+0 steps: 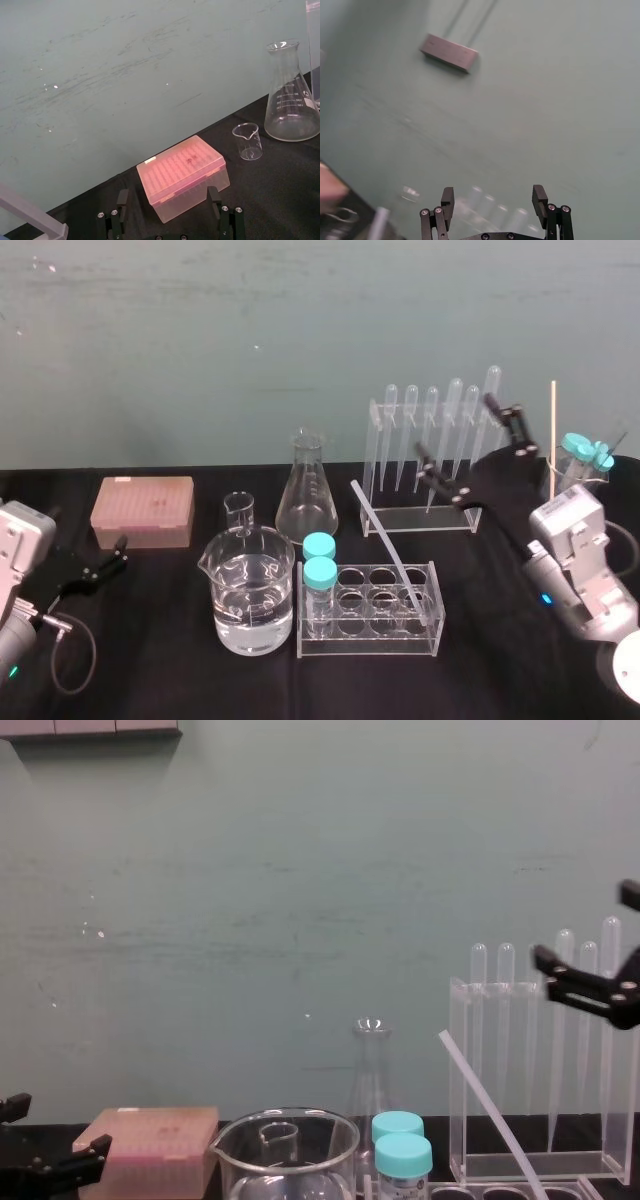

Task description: Pick up the stirring rod with one hand, then place it down.

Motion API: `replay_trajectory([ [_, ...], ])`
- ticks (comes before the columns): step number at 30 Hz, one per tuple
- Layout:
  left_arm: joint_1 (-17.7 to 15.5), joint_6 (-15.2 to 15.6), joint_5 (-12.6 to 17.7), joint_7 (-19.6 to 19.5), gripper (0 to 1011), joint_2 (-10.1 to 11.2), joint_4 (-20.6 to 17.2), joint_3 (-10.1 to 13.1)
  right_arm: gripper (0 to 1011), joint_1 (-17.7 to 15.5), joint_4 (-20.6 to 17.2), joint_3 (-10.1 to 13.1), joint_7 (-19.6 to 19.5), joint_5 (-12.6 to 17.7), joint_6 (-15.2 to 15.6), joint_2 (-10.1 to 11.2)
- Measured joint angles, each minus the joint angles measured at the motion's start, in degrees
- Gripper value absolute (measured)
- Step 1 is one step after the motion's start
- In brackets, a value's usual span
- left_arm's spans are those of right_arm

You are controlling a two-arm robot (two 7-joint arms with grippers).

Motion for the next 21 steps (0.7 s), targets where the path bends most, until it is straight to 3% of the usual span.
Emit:
replay_trajectory([
  [2, 0.0, 0.0, 0.0, 0.0, 1000, 0.0, 0.0, 0.0, 1000, 0.5, 0.0, -0.5, 2.3, 1.9, -0.2, -0.2],
  [6, 0.0, 0.0, 0.0, 0.0, 1000, 0.0, 0.0, 0.0, 1000, 1.9, 0.0, -1.7, 9.7, 9.0, 1.7, -0.6],
  [9, 0.0, 0.0, 0.0, 0.0, 1000, 0.0, 0.0, 0.0, 1000, 3.3, 0.5, -2.4, 16.6, 16.4, 7.2, -1.2],
  [12, 0.0, 0.0, 0.0, 0.0, 1000, 0.0, 0.0, 0.0, 1000, 4.5, 1.0, -2.6, 20.8, 20.5, 11.9, -1.7],
  [13, 0.0, 0.0, 0.0, 0.0, 1000, 0.0, 0.0, 0.0, 1000, 4.5, 1.0, -2.6, 20.8, 20.5, 11.9, -1.7],
  [17, 0.0, 0.0, 0.0, 0.0, 1000, 0.0, 0.0, 0.0, 1002, 5.9, 1.7, -3.0, 25.0, 23.5, 17.4, -2.3],
  [21, 0.0, 0.0, 0.0, 0.0, 1000, 0.0, 0.0, 0.0, 1000, 6.9, 2.5, -3.8, 28.1, 24.4, 21.5, -2.4],
])
